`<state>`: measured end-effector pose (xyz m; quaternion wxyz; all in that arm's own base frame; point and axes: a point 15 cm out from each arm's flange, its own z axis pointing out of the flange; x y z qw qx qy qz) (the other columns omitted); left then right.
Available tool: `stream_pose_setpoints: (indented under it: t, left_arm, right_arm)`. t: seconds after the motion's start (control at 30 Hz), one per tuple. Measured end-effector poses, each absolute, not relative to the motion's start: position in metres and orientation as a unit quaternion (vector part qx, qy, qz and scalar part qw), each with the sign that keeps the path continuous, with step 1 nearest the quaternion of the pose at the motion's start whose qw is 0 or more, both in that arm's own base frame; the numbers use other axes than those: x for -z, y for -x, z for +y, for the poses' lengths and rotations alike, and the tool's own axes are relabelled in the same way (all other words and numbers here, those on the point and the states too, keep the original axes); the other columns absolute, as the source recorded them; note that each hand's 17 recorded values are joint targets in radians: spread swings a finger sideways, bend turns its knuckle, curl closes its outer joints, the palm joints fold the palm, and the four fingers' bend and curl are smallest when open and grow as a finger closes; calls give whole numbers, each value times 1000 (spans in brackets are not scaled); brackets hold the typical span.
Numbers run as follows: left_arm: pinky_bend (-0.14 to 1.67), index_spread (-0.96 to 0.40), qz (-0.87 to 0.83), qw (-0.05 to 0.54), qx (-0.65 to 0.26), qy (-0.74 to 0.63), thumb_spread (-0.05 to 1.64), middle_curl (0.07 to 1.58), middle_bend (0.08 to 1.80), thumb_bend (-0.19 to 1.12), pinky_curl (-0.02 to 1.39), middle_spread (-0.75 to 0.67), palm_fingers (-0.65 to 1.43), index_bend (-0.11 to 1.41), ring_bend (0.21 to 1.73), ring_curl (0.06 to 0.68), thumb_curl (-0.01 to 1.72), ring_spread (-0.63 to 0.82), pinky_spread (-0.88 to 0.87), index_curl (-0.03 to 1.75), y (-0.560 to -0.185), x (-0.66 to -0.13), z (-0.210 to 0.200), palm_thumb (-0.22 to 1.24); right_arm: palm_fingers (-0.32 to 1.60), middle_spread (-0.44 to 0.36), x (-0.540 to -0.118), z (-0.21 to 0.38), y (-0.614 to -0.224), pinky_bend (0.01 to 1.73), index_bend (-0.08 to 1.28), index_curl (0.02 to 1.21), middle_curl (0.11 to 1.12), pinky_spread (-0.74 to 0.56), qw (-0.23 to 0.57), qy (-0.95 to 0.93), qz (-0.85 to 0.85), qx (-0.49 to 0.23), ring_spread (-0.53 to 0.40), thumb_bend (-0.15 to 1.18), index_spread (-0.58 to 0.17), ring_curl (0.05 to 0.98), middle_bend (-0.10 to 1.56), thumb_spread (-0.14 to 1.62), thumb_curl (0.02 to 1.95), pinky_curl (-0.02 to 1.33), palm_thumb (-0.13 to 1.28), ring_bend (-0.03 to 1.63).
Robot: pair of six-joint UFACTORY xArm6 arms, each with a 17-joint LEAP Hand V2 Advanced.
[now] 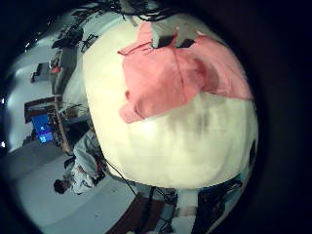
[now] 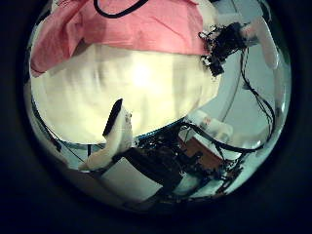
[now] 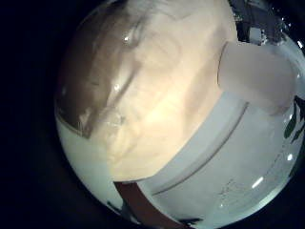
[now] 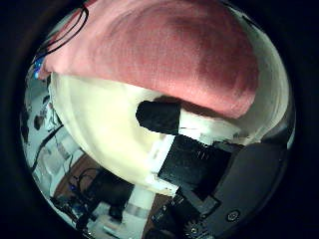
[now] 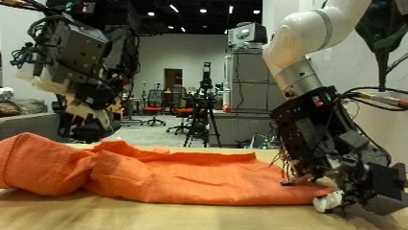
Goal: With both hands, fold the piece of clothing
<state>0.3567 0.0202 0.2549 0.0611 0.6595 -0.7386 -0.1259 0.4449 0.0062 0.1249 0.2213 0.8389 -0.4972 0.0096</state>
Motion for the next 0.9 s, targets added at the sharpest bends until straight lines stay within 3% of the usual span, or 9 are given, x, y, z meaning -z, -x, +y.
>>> stream_pose_setpoints:
  t: [0.2,0.4,0.9]
  left_arm:
    - [300,225,-739,59,124,-660,1158,266,185,-19,323,458,-49,143,420,224,353,584,515,223,-358,-257,21,543]
    - [299,218,-739,60,127,-660,1158,270,186,-19,323,454,-47,142,422,224,352,579,513,222,-356,-259,23,544]
    - [299,217,-736,61,127,-663,1159,277,189,-18,321,445,-42,144,422,225,347,576,512,223,-354,-259,29,548]
  right_arm:
    - [1455,-234,-146,-3,-447,764,686,598,550,-625,216,-840,-497,-29,-324,-20,-383,431,887,899,355,339,732,983]
    - [1397,-190,-170,-28,-426,869,857,658,594,-611,241,-830,-503,-29,-268,2,-312,479,1029,909,387,393,860,1098]
    - [1283,-126,-252,-41,-411,982,1030,686,636,-554,200,-841,-496,-83,-218,1,-250,527,1206,997,509,462,1074,1238]
